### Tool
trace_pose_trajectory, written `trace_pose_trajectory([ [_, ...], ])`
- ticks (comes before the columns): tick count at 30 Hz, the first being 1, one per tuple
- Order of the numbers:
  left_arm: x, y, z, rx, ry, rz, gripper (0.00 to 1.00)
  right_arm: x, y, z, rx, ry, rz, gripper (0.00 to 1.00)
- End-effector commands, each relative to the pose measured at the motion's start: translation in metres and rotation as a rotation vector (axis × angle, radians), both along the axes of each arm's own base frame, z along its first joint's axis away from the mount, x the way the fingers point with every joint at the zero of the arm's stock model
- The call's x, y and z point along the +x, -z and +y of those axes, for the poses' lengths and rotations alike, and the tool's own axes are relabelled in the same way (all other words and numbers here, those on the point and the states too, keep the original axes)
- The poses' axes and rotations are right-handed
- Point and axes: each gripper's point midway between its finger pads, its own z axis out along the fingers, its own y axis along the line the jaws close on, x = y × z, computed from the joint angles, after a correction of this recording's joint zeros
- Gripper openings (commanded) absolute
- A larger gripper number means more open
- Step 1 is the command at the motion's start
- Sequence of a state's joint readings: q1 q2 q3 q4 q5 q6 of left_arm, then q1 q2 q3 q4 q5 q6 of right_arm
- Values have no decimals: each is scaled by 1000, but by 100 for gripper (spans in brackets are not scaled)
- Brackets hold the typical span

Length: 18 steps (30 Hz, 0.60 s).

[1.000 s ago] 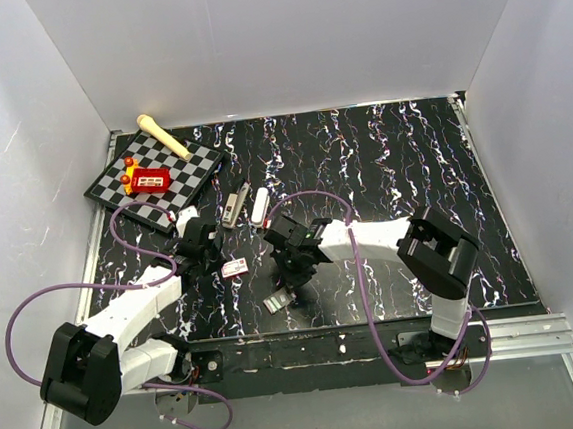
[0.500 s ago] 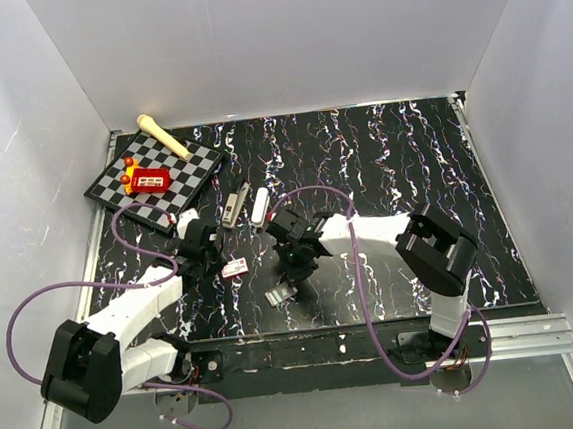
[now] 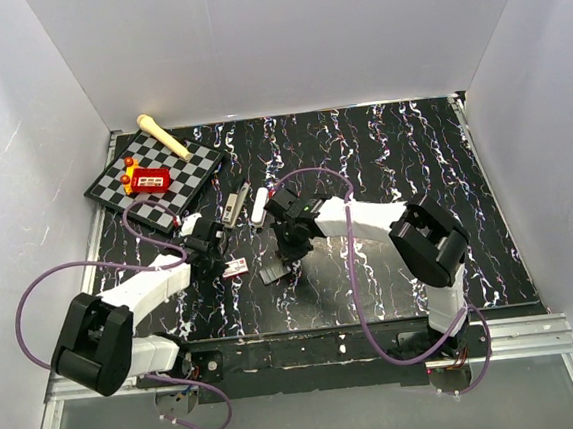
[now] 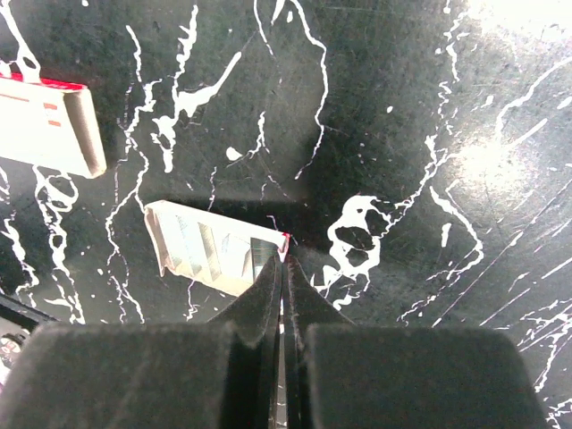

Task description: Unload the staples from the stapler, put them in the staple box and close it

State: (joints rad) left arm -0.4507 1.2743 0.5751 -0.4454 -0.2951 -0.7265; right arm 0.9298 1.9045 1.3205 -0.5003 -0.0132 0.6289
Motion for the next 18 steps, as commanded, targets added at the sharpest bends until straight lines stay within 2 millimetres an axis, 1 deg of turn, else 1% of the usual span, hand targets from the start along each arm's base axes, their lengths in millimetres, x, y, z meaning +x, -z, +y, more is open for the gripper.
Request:
trace_pose_trajectory([
  [1, 12, -8, 1, 2, -34, -13, 0, 10, -7, 5, 6, 16, -12, 1],
  [7, 17, -1, -6, -8, -17, 13, 0, 30, -3, 1, -1, 89, -35, 1],
  [11, 18, 2, -10, -21, -1, 23, 0, 42, -5, 3, 17, 127, -42, 1],
  [18, 20, 5, -17, -46, 24, 33, 0, 49, -5, 16, 49, 137, -22, 1],
])
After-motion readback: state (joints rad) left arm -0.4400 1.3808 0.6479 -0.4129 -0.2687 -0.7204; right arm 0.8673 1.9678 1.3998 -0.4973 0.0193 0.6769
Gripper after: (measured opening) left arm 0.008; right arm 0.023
